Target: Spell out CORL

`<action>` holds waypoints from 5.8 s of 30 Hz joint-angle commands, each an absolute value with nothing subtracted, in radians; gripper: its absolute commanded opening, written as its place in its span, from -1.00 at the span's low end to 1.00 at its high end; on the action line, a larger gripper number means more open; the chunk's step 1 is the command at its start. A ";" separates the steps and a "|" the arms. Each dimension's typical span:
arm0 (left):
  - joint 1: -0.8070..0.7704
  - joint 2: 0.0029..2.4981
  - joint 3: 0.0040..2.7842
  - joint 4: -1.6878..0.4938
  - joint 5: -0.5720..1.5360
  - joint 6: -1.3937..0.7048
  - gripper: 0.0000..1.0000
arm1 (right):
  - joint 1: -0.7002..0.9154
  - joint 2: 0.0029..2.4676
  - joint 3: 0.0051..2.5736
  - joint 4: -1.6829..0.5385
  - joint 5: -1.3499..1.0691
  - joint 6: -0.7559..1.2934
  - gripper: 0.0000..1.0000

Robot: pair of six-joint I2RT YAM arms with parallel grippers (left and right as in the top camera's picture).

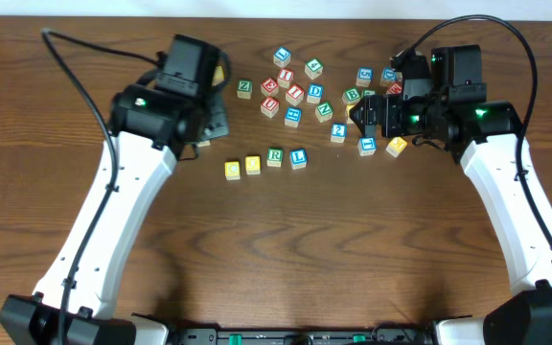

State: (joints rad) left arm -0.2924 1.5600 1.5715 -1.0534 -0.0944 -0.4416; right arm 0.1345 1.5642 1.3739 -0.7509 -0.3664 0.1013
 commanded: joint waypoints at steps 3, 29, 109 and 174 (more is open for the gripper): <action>-0.227 1.569 1.415 -1.008 0.001 -0.390 -0.85 | 0.138 1.572 1.393 -0.752 -0.365 0.096 0.99; -0.218 1.729 1.228 -0.716 0.168 -0.258 -0.85 | 0.245 1.645 1.393 -0.732 -0.288 0.241 -0.02; -0.250 1.843 1.045 -0.323 0.329 -0.368 -0.85 | 0.453 2.065 1.394 -0.588 -0.201 0.410 -0.98; -0.250 1.843 1.086 -0.327 0.333 -0.164 -0.85 | 0.490 2.065 1.395 -0.576 -0.234 0.523 -0.96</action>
